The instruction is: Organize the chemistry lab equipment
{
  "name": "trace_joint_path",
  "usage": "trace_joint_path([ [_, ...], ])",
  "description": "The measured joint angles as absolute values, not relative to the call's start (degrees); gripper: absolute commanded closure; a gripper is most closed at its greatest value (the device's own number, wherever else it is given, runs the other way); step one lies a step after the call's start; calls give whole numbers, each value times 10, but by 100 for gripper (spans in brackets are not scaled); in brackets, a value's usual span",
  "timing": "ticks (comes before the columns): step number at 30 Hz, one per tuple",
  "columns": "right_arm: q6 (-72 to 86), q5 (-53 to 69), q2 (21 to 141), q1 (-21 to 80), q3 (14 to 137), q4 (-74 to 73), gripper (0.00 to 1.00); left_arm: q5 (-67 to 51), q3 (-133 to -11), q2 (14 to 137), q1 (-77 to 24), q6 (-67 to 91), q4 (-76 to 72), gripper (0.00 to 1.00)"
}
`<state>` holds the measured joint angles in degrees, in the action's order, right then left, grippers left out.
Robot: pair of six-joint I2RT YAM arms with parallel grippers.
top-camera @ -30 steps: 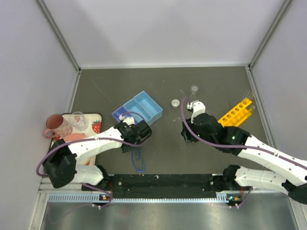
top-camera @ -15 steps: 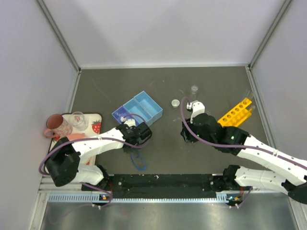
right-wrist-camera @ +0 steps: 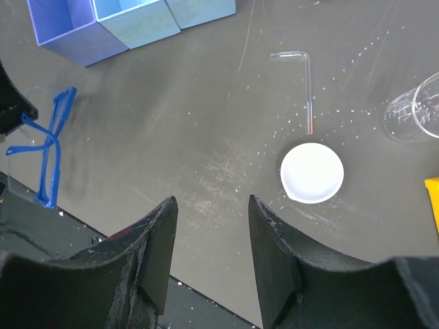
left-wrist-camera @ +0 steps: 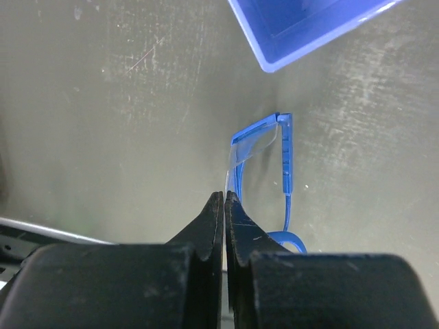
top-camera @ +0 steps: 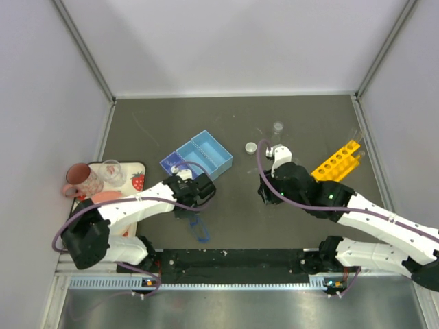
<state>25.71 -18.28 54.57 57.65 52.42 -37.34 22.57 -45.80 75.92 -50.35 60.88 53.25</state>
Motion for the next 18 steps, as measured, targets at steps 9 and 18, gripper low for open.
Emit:
trace_joint_path([
  [9,258,-178,546,576,524,-369,55,254,-656,734,-503,607,634,100],
  [18,266,-165,527,576,509,-362,55,295,-791,787,-416,568,678,100],
])
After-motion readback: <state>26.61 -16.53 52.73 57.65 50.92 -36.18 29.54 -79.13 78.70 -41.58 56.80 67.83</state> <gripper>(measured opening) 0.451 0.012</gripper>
